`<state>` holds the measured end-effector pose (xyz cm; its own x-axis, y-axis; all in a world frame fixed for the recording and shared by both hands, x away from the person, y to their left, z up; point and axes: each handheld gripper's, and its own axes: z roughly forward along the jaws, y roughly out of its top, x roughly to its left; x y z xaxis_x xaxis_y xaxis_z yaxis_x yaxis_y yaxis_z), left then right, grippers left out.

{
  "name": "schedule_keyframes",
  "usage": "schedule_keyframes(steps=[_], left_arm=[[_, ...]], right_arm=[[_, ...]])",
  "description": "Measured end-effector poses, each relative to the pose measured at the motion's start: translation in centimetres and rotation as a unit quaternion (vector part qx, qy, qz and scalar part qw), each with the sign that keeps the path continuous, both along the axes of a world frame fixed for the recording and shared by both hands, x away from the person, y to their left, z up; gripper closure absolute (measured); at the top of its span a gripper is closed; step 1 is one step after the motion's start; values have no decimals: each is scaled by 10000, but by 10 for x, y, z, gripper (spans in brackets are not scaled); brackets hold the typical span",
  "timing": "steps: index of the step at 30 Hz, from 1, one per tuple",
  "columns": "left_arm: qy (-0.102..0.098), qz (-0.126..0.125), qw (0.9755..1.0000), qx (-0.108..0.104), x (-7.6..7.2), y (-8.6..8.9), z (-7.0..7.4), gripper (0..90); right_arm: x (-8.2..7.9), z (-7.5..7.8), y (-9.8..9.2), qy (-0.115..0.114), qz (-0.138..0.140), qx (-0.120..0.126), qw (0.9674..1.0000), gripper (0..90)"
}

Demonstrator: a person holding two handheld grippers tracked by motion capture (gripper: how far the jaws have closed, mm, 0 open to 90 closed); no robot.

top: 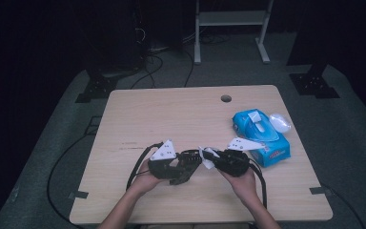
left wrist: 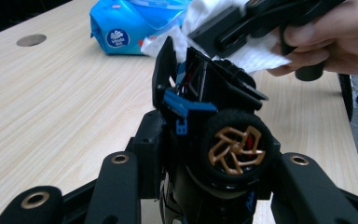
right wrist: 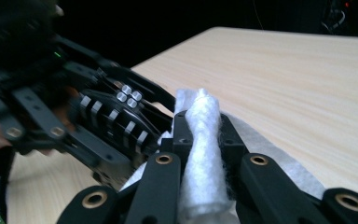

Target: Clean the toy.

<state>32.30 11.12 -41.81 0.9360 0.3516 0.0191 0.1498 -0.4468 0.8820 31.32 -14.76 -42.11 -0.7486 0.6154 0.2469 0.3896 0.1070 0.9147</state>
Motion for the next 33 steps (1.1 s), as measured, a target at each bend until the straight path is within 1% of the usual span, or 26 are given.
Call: schedule_keyframes(steps=[2, 3, 5, 6, 8, 10, 11, 13, 14, 15, 16, 17, 18, 19, 20, 21, 22, 24, 25, 26, 27, 28, 29, 30, 32, 33], left_arm=[[-12, 1, 10000, 13, 0, 0, 0, 572], [-2, 0, 10000, -4, 0, -1, 0, 572], [8, -3, 10000, -11, 0, -1, 0, 572], [14, -8, 10000, -8, 0, -1, 0, 572], [-2, -32, 10000, 7, 0, -3, 0, 572], [5, -57, 10000, 0, -1, -6, 0, 572], [-10, -77, 10000, 5, -1, -8, 1, 572], [-2, -95, 10000, 8, -3, -11, 1, 572], [-11, -92, 10000, 9, -3, -12, 1, 572], [-23, -113, 9999, 33, -3, -12, 1, 572], [-46, -152, 9998, 79, -4, -14, 1, 572], [-46, -152, 9998, 79, -4, -14, 1, 572], [-70, -172, 9998, 104, -6, -16, 2, 572], [-98, -175, 9997, 123, -6, -16, 2, 572], [-103, -177, 9997, 139, -6, -16, 3, 572], [-79, -158, 9998, 105, -6, -15, 2, 572], [-78, -151, 9998, 106, -6, -14, 2, 572], [-74, -115, 9998, 120, -4, -11, 2, 572], [-56, -90, 9999, 100, -4, -11, 2, 572], [-61, -75, 9998, 156, -4, -12, 1, 572], [-60, -70, 9998, 161, -3, -12, 1, 571], [-29, -56, 9999, 130, -3, -11, 0, 571], [-47, -64, 9999, 133, -2, -11, 0, 571], [-35, -59, 9999, 107, -2, -11, 1, 572], [-42, -57, 9999, 113, -2, -11, 1, 572], [-47, -68, 9999, 118, -2, -12, 1, 572]], right_arm=[[-2, 6, 1, -115, 39, 36, 9999, 813], [-3, 10, 2, -167, 72, 99, 9998, 813], [-4, 12, 2, -224, 100, 55, 9997, 813], [-4, 12, 2, -206, 91, 37, 9997, 813], [-2, 9, 0, -75, 94, 106, 9999, 814], [-3, 13, 2, -118, 130, 144, 9997, 814], [-5, 16, 4, -182, 181, 184, 9995, 814], [-9, 26, 9, -302, 294, 184, 9989, 814], [-13, 32, 14, -408, 410, 203, 9981, 814], [-16, 35, 18, -431, 472, 195, 9978, 814], [-18, 38, 22, -497, 522, 135, 9973, 814], [-18, 38, 22, -497, 522, 135, 9973, 814], [-22, 42, 31, -669, 593, -135, 9959, 813], [-24, 43, 37, -748, 625, -349, 9946, 813], [-24, 43, 40, -788, 605, -473, 9939, 812], [-24, 43, 40, -831, 567, -529, 9935, 812], [-24, 43, 38, -821, 507, -536, 9939, 812], [-21, 41, 30, -845, 320, -643, 9938, 813], [-19, 39, 26, -776, 262, -616, 9947, 812], [-17, 36, 21, -678, 247, -516, 9961, 812], [-16, 34, 19, -641, 176, -558, 9962, 812], [-15, 31, 17, -662, 96, -677, 9955, 812], [-14, 29, 15, -635, 67, -667, 9957, 812], [-13, 29, 13, -542, 48, -611, 9966, 813], [-15, 31, 15, -571, 95, -560, 9968, 813], [-17, 34, 19, -588, 172, -523, 9968, 813]])
